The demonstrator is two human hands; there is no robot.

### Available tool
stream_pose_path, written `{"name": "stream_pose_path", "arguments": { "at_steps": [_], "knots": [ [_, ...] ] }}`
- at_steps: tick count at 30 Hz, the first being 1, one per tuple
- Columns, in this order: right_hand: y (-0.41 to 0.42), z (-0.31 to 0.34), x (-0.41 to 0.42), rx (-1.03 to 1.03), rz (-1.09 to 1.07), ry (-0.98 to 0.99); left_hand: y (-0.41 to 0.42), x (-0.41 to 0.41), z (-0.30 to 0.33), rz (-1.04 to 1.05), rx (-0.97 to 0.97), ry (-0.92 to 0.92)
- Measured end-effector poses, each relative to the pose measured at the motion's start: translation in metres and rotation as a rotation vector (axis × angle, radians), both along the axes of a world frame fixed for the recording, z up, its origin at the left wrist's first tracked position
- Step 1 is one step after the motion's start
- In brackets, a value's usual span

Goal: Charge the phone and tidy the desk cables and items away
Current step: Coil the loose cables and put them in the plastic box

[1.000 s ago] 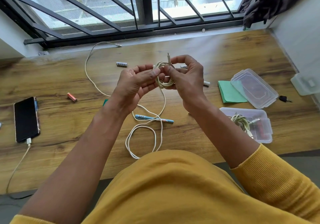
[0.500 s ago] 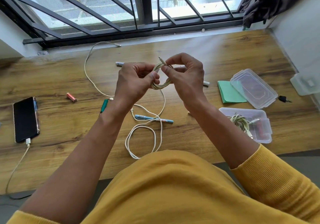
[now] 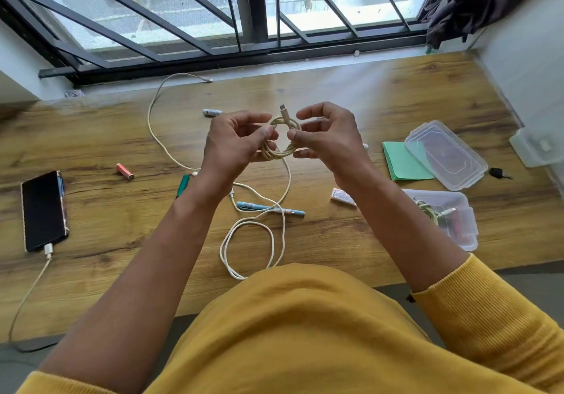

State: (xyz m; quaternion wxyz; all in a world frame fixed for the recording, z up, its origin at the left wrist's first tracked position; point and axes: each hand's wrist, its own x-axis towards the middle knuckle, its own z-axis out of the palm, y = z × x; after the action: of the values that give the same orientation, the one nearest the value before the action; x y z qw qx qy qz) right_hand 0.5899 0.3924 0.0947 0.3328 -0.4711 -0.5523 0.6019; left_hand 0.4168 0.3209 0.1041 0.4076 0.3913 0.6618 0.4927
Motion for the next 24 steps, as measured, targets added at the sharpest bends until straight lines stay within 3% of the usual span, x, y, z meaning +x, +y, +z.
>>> {"name": "stream_pose_path", "arguments": {
  "at_steps": [12,16,24],
  "knots": [
    [-0.005,-0.004,0.031,-0.06,-0.089,0.055,0.004,0.015,-0.011,-0.045,-0.09,-0.171],
    [-0.01,-0.007,0.055,-0.079,-0.154,0.076,0.002,0.034,-0.015,-0.107,-0.07,-0.149],
    [-0.025,-0.013,0.132,0.002,-0.312,-0.144,0.017,0.1,-0.029,-0.239,-0.064,-0.071]
  ]
}}
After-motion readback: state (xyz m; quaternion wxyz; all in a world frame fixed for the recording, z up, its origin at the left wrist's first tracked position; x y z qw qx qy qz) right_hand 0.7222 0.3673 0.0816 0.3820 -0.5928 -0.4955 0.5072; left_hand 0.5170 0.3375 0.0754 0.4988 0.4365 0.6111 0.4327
